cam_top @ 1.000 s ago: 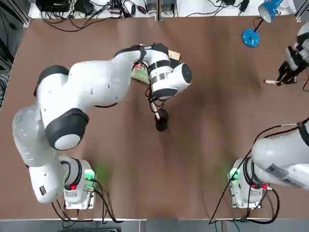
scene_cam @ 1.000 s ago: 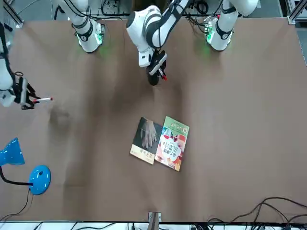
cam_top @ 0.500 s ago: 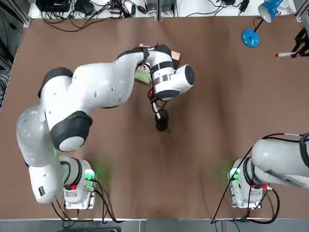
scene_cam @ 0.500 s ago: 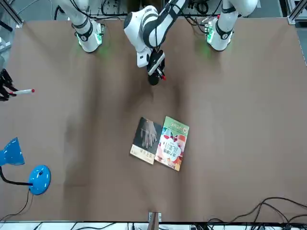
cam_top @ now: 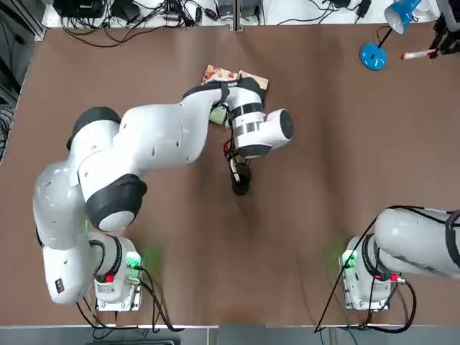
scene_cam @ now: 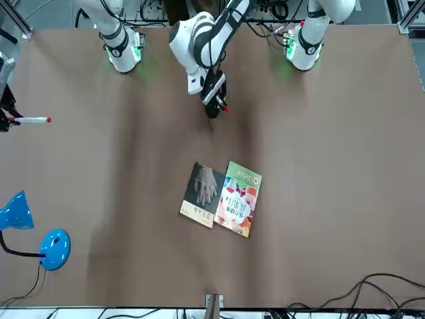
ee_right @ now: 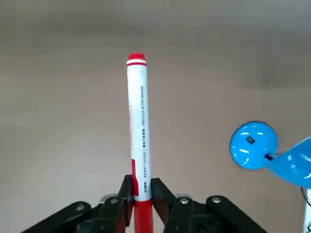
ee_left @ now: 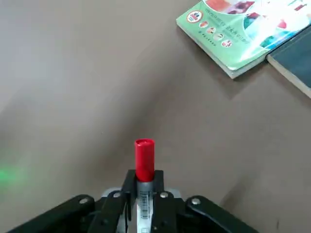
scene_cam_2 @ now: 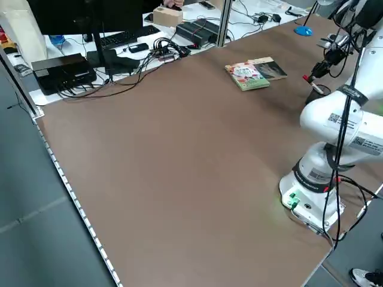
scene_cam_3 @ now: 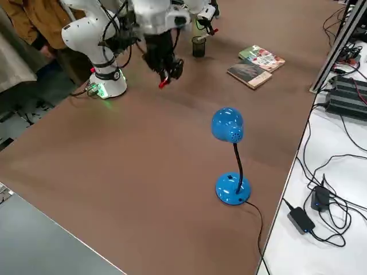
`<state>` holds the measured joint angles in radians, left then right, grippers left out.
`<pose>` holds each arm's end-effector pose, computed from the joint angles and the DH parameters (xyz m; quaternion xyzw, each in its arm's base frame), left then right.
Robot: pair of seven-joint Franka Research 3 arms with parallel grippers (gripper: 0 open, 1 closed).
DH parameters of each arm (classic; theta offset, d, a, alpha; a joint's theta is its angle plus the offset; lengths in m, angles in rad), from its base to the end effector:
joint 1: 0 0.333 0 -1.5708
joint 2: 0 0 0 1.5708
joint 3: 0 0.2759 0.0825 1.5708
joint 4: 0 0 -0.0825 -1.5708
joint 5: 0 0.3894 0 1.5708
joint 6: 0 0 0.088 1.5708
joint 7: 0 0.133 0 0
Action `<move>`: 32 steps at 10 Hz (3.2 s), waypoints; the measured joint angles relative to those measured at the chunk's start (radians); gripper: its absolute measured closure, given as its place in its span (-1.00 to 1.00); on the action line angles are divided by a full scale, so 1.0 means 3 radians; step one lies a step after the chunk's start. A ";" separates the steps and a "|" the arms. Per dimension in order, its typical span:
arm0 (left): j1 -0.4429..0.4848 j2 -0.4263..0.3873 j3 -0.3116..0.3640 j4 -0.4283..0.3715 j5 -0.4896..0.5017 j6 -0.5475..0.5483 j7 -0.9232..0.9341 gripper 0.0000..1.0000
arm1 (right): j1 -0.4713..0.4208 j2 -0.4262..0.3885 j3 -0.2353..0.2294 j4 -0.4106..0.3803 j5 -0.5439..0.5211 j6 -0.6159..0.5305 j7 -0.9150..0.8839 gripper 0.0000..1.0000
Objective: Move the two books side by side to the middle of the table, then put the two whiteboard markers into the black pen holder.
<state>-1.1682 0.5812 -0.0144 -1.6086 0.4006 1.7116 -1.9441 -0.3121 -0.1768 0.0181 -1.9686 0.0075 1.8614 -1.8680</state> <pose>0.2735 -0.5447 0.2083 -0.9120 -0.2858 -0.1790 0.2333 0.5054 -0.1519 0.4877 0.7063 0.7071 0.0182 0.0297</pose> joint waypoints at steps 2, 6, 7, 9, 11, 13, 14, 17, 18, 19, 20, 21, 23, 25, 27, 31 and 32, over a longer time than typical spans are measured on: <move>-0.0087 0.0055 0.0049 0.0004 0.0000 -0.0015 -0.0038 0.65 | 0.0006 -0.0035 0.0395 0.0086 -0.0223 -0.0033 0.0587 0.59; -0.0157 0.0144 0.0107 0.0096 0.0000 -0.0044 -0.0059 0.65 | 0.0017 -0.0062 0.1080 0.0115 -0.0554 -0.0091 0.1641 0.59; -0.0159 0.0166 0.0109 0.0123 0.0000 -0.0046 -0.0059 0.65 | 0.0018 -0.0062 0.1183 0.0115 -0.0599 -0.0093 0.1800 0.59; -0.0162 0.0172 0.0112 0.0190 0.0000 -0.0051 -0.0059 0.45 | 0.0017 -0.0062 0.1238 0.0115 -0.0638 -0.0096 0.1902 0.59; -0.0162 0.0172 0.0127 0.0233 0.0000 -0.0063 -0.0059 0.08 | 0.0017 -0.0062 0.1242 0.0119 -0.0693 -0.0096 0.1951 0.59; -0.0163 0.0166 0.0132 0.0262 0.0002 -0.0094 -0.0059 -0.52 | 0.0037 -0.0063 0.1336 0.0156 -0.0823 -0.0217 0.2160 0.59; -0.0162 0.0147 0.0138 0.0283 0.0008 -0.0105 -0.0054 -0.84 | 0.0059 -0.0064 0.1461 0.0184 -0.0902 -0.0315 0.2367 0.59; -0.0057 -0.0116 0.0283 0.0302 0.0029 -0.0186 0.0129 -1.00 | 0.0091 -0.0071 0.1842 0.0294 -0.0964 -0.0618 0.2883 0.59; 0.0067 -0.0234 0.0290 0.0299 0.0030 -0.0200 0.0213 -0.99 | 0.0092 -0.0075 0.1934 0.0333 -0.0970 -0.0694 0.2996 0.59; 0.0209 -0.0352 0.0294 0.0291 0.0030 -0.0212 0.0300 -0.96 | 0.0093 -0.0078 0.2000 0.0359 -0.0981 -0.0735 0.3073 0.59; 0.0354 -0.0469 0.0297 0.0281 0.0031 -0.0217 0.0394 -0.96 | 0.0093 -0.0079 0.2046 0.0378 -0.0988 -0.0786 0.3137 0.59; 0.0508 -0.0588 0.0299 0.0275 0.0032 -0.0218 0.0502 -0.97 | 0.0093 -0.0080 0.2102 0.0393 -0.0991 -0.0856 0.3217 0.59; 0.0848 -0.0849 0.0300 0.0257 0.0032 -0.0222 0.0806 -0.97 | 0.0094 -0.0077 0.2343 0.0407 -0.1019 -0.0963 0.3508 0.59; 0.1210 -0.1117 0.0299 0.0207 0.0021 -0.0226 0.1236 -0.93 | 0.0101 -0.0072 0.2907 0.0418 -0.1165 -0.1162 0.4021 0.59; 0.1604 -0.1421 0.0301 0.0122 -0.0059 -0.0231 0.1835 -0.93 | 0.0106 -0.0074 0.3528 0.0405 -0.1221 -0.1307 0.4448 0.59; 0.2616 -0.2021 0.0301 -0.0074 -0.0539 -0.0233 0.3375 -0.93 | 0.0103 0.0018 0.3873 0.0308 -0.1358 -0.1426 0.4850 0.59; 0.2864 -0.2097 0.0301 -0.0091 -0.0696 -0.0233 0.3778 -0.93 | 0.0103 0.0038 0.3900 0.0291 -0.1389 -0.1428 0.4907 0.59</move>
<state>-0.3089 -0.0480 0.0758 -1.6358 0.1919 1.6418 -0.8105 -0.2811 -0.1655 1.1882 -1.8814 -0.4091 1.4330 -0.3959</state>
